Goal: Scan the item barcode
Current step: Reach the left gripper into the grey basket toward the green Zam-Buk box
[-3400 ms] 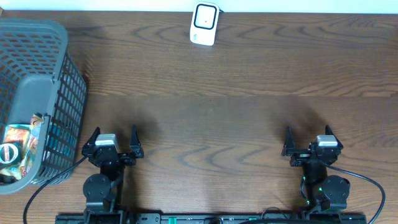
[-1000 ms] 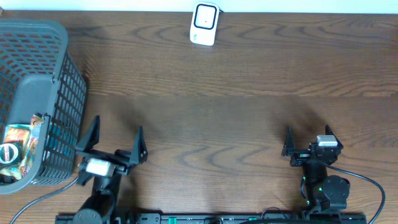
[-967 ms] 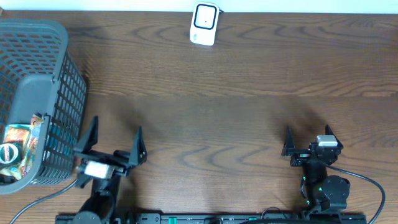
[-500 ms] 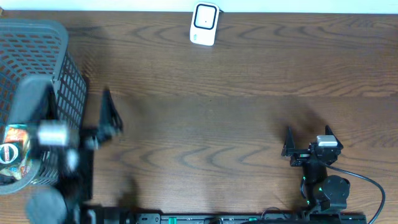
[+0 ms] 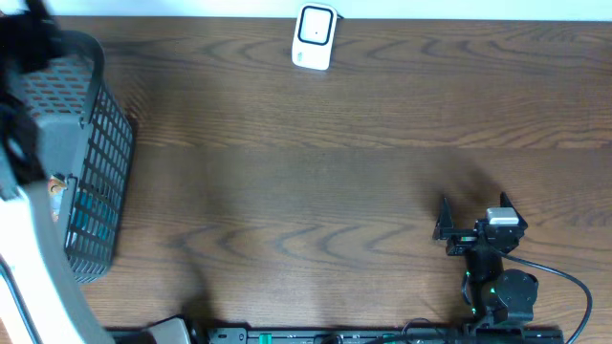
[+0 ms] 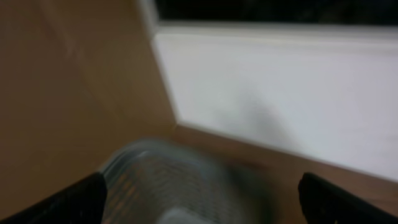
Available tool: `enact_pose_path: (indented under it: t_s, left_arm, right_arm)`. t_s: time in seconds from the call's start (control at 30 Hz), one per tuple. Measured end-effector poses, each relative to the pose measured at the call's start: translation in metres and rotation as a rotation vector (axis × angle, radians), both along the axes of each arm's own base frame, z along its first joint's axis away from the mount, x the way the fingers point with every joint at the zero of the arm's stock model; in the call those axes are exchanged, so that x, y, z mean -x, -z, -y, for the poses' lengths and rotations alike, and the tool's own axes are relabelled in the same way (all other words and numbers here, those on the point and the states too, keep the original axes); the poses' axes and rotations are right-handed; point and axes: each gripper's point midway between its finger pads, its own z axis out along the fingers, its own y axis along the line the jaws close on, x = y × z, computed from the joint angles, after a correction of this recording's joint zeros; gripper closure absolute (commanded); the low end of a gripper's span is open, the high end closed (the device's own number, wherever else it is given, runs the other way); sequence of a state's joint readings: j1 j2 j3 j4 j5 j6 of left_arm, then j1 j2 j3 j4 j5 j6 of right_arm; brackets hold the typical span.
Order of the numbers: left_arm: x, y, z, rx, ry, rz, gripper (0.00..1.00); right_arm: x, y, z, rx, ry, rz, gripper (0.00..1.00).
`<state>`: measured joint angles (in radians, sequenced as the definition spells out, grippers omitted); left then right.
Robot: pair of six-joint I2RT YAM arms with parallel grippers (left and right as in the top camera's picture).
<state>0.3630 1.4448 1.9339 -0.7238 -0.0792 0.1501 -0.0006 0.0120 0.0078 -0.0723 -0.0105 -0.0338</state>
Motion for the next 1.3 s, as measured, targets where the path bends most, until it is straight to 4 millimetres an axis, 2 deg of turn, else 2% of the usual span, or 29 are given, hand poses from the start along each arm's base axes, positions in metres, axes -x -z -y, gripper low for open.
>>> enact_pose_path:
  t_s: [0.03,0.1,0.17,0.2,0.37,0.47,0.53,0.7,0.83,1.03,1.3]
  left_arm:
    - [-0.003,0.010,-0.016,0.027,-0.019,-0.028,0.02]
    - [-0.003,0.038,-0.037,0.102,-0.028,-0.098,0.02]
    - [-0.001,0.073,-0.048,0.195,-0.026,-0.191,0.02]
    - [0.000,0.084,-0.051,0.221,-0.025,-0.219,0.02]
    - [0.001,0.116,-0.081,0.317,-0.122,-0.257,0.02]
    - [0.016,0.138,-0.110,0.421,-0.263,-0.262,0.02]
    - [0.029,0.160,-0.121,0.505,-0.335,-0.306,0.02]
    - [0.048,0.203,-0.131,0.648,-0.463,-0.390,0.02]
    - [0.076,0.227,-0.138,0.747,-0.710,-0.420,0.02]
    - [0.102,0.256,-0.148,0.791,-0.967,-0.427,0.02]
    - [0.128,0.320,-0.147,0.854,-1.201,-0.522,0.02]
  right_arm:
    - [0.000,0.000,0.000,0.000,0.000,0.000,0.01]
    - [0.000,0.000,0.000,0.000,0.000,0.000,0.01]
    - [0.000,0.000,0.000,0.000,0.000,0.000,0.01]
    - [0.000,0.000,0.000,0.000,0.000,0.000,0.01]
    - [0.000,0.000,0.000,0.000,0.000,0.000,0.01]
    - [0.000,0.000,0.000,0.000,0.000,0.000,0.01]
    - [0.000,0.000,0.000,0.000,0.000,0.000,0.01]
    - [0.000,0.000,0.000,0.000,0.000,0.000,0.01]
    - [0.000,0.000,0.000,0.000,0.000,0.000,0.01]
    - [0.000,0.000,0.000,0.000,0.000,0.000,0.01]
    - [0.000,0.000,0.000,0.000,0.000,0.000,0.01]
